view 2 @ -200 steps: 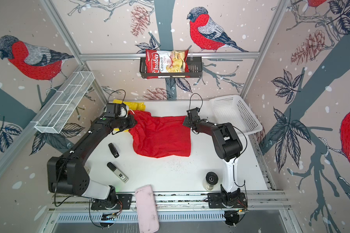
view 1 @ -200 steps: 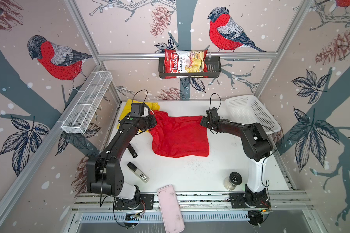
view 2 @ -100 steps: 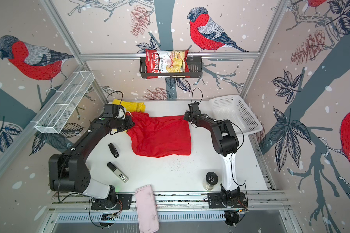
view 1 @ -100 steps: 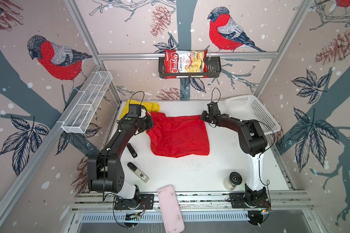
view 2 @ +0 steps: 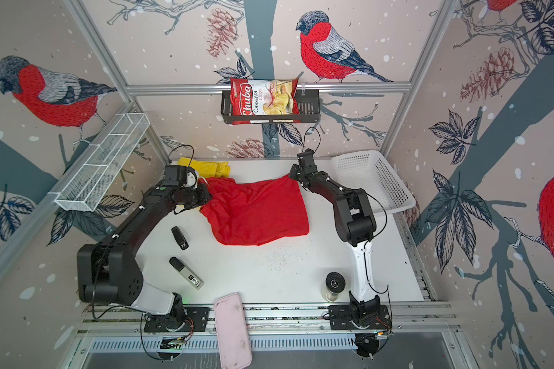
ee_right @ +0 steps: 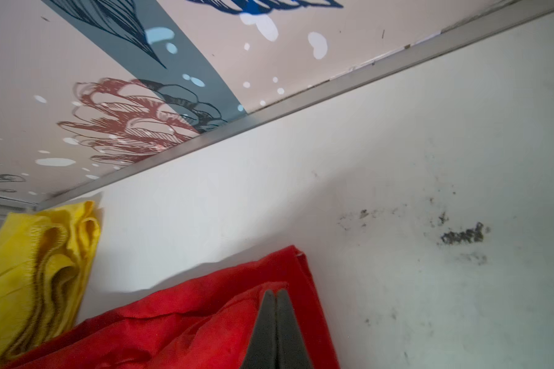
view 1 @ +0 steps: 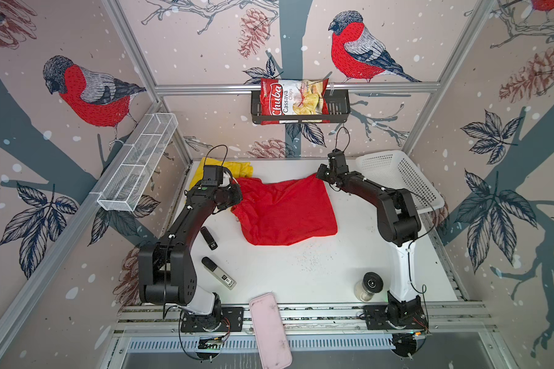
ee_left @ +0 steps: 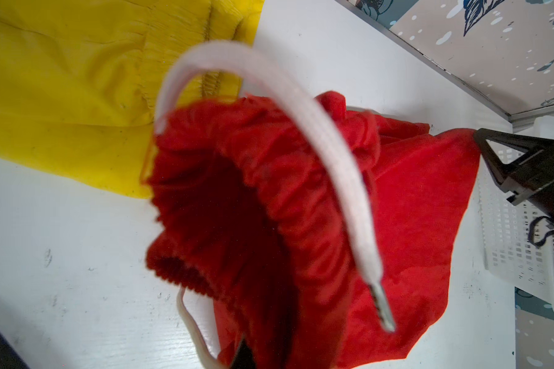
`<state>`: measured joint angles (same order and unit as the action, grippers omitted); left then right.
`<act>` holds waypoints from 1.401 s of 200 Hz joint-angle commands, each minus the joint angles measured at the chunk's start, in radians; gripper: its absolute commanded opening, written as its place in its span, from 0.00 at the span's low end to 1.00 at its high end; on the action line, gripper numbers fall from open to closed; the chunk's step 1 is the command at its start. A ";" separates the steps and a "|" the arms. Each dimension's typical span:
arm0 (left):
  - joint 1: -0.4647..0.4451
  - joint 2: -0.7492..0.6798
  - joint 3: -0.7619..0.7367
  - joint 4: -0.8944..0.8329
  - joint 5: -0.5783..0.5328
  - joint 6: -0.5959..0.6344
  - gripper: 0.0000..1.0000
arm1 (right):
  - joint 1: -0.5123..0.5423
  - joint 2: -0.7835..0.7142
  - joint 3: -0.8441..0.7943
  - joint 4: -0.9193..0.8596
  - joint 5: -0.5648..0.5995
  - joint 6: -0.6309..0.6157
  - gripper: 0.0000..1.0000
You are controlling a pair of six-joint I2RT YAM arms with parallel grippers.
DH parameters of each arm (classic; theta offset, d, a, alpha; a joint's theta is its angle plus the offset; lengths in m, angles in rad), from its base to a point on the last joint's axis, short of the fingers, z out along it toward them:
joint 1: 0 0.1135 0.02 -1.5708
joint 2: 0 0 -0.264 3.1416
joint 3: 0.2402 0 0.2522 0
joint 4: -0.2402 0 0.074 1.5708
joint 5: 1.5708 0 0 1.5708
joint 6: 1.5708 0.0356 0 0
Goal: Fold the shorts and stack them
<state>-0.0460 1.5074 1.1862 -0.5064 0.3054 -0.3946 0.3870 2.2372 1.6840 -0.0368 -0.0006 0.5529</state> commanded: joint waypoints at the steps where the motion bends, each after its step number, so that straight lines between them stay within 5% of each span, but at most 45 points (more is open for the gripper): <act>1: 0.004 -0.010 0.002 0.007 -0.019 -0.003 0.00 | 0.006 0.064 0.048 -0.046 0.003 -0.016 0.01; 66: 0.006 -0.019 0.014 -0.005 -0.051 0.002 0.00 | 0.043 0.094 0.022 -0.021 0.027 0.023 0.32; 117: 0.006 -0.013 0.022 -0.005 0.010 0.001 0.00 | 0.073 -0.138 -0.126 -0.049 0.195 0.010 0.60; 159: 0.008 -0.058 0.010 0.005 0.021 -0.007 0.00 | 0.180 -0.389 -0.433 0.011 0.435 0.100 0.82; 222: 0.008 -0.080 0.001 0.010 0.055 -0.017 0.00 | 0.524 -0.398 -0.422 -0.074 0.669 0.205 0.85; 280: 0.008 -0.095 -0.012 0.031 0.075 -0.031 0.00 | 0.690 -0.228 -0.336 -0.082 0.639 0.212 0.84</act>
<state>-0.0414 1.4151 1.1786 -0.5076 0.3641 -0.4194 1.0336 1.9919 1.3403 -0.1150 0.6044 0.7609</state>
